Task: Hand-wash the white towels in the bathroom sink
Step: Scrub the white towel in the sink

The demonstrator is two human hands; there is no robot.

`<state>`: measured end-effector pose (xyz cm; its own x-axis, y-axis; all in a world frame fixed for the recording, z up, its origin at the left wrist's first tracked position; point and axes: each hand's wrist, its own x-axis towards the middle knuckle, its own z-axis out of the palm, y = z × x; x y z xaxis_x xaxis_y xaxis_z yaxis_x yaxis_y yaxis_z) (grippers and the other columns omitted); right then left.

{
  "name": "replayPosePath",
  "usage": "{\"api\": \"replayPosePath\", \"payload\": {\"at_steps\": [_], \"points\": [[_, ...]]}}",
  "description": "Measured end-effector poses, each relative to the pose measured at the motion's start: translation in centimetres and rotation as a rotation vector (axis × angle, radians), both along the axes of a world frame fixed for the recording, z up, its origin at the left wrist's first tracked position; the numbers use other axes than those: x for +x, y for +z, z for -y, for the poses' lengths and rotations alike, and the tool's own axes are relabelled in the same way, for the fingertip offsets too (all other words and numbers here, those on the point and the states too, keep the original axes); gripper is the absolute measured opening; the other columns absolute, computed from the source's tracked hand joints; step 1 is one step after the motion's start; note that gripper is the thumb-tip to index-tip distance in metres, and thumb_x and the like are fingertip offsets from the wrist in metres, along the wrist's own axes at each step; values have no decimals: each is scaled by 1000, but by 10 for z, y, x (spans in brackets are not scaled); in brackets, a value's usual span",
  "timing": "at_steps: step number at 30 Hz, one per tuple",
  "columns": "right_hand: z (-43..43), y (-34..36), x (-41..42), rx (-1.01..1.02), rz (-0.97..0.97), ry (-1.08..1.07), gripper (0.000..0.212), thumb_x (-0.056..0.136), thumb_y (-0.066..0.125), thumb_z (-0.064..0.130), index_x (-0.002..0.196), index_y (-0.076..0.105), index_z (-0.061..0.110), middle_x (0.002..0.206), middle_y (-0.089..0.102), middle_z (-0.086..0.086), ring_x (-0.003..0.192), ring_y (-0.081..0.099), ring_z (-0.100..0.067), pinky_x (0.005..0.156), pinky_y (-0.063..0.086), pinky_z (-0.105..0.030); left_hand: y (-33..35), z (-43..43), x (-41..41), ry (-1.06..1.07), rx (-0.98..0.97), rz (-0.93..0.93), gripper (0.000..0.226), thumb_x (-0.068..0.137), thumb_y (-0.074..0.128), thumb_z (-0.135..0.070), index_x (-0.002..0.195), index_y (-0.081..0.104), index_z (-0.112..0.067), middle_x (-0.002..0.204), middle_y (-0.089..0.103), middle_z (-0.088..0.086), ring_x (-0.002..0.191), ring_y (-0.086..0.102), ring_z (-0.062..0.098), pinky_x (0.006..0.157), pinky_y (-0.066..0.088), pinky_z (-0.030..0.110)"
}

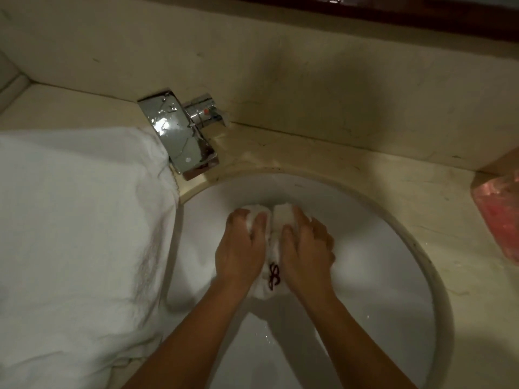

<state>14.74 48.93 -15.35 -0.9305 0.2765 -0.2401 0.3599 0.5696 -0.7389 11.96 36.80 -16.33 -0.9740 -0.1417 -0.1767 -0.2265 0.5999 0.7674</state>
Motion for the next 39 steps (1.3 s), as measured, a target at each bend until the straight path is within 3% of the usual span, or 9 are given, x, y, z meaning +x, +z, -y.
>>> {"api": "replayPosePath", "payload": {"at_steps": [5, 8, 12, 17, 21, 27, 30, 32, 39], "points": [[14, -21, -12, -95, 44, 10, 60, 103, 27, 56, 159, 38, 39, 149, 53, -3, 138, 49, -26, 117, 38, -50, -20, -8, 4, -26, -191, -132, 52, 101, 33, -60, 113, 67, -23, 117, 69, 1, 104, 62, 23, 97, 46, 47], [8, -22, -3, -216, -30, -75, 49, 109, 37, 46, 151, 48, 24, 137, 60, 2, 127, 59, -20, 109, 48, -38, -19, -12, -3, 15, -133, -67, 53, 100, 37, -60, 107, 67, -17, 105, 71, 3, 97, 64, 23, 88, 41, 33], [7, -3, 32, -260, -57, -43, 37, 105, 34, 52, 133, 50, 34, 119, 66, 14, 107, 64, 3, 90, 50, -17, -6, -11, -13, 42, 35, 107, 54, 103, 42, -63, 88, 65, -16, 84, 72, 3, 83, 68, 23, 75, 51, 34], [-14, 3, -25, -293, -90, -209, 18, 113, 44, 28, 118, 61, 25, 105, 68, 6, 97, 66, -15, 85, 47, -29, 23, -17, 16, -29, 159, 15, 52, 109, 42, -44, 60, 47, -26, 61, 57, -2, 62, 55, 9, 61, 41, 29], [4, 14, 4, -292, -143, -26, 16, 113, 45, 32, 112, 60, 28, 98, 66, 17, 90, 63, 4, 78, 47, -15, 24, -13, -7, 137, 170, -25, 45, 107, 43, -51, 75, 57, -23, 71, 63, -5, 66, 58, 5, 57, 39, 16], [-12, 44, -7, -234, -218, -35, 15, 108, 47, 47, 112, 58, 38, 103, 71, 12, 93, 70, -5, 80, 57, -30, 40, -5, -8, 79, 365, -129, 38, 98, 46, -57, 92, 59, -22, 81, 65, -7, 71, 62, -2, 62, 47, 14], [-15, 46, 26, -221, -3, -143, 26, 103, 53, 54, 97, 56, 29, 92, 68, 5, 87, 67, -15, 83, 58, -42, 30, 14, 11, -68, 206, 28, 30, 98, 61, -52, 88, 58, -24, 78, 63, -7, 67, 58, 4, 68, 49, 27], [-19, 41, 46, -140, 228, -147, 40, 100, 53, 60, 88, 50, 22, 86, 64, 0, 86, 64, -25, 86, 55, -46, 26, 21, 24, -145, 43, 240, 51, 89, 54, -75, 100, 55, -25, 89, 68, -4, 81, 66, 11, 80, 56, 36], [-31, 22, -14, 41, 321, -114, 70, 102, 54, 58, 149, 39, 8, 145, 51, -22, 134, 51, -40, 108, 47, -44, 39, -1, -11, -201, -369, 383, 96, 88, 31, -89, 159, 30, -24, 146, 47, 19, 134, 49, 38, 109, 38, 47]]}}
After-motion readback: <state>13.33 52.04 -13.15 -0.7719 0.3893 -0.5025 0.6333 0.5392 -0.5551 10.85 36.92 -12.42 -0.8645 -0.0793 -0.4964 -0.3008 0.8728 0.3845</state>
